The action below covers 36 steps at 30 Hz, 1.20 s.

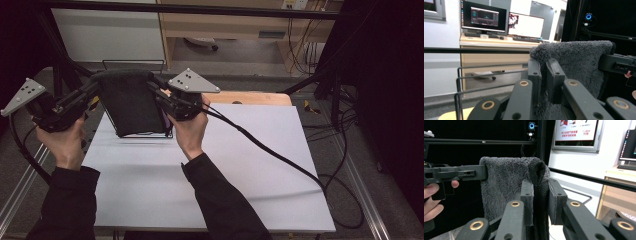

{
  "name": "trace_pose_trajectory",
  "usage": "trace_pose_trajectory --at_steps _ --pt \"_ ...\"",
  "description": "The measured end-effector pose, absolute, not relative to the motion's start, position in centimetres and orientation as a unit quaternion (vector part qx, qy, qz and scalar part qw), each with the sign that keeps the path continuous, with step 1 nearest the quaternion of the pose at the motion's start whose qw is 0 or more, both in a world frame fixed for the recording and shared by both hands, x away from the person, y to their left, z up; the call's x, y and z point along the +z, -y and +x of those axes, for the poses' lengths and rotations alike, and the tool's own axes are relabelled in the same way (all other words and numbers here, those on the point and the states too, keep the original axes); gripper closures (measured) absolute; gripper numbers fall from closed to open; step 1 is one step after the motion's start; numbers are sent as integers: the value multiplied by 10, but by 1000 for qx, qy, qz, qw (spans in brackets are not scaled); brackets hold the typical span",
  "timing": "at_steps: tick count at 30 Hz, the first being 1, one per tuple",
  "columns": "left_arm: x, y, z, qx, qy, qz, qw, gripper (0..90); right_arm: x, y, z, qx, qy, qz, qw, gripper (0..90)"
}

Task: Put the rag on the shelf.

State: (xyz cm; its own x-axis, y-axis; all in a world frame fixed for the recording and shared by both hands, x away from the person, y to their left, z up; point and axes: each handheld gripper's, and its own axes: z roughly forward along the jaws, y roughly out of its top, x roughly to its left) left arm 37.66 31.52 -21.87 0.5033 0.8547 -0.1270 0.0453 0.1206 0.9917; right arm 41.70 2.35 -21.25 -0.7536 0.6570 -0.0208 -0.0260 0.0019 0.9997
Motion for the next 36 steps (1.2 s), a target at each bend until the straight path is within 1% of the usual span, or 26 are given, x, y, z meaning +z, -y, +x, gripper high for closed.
trace_pose_trajectory --at_steps 15,34,36 --pt "-194 -330 390 330 -387 565 649 826 -188 -41 434 673 -650 234 265 775" --pt "-160 -335 412 348 -392 550 650 826 -156 -53 455 682 -639 233 268 777" --pt "-156 -334 414 352 -390 550 649 826 -150 -53 459 682 -637 234 274 777"
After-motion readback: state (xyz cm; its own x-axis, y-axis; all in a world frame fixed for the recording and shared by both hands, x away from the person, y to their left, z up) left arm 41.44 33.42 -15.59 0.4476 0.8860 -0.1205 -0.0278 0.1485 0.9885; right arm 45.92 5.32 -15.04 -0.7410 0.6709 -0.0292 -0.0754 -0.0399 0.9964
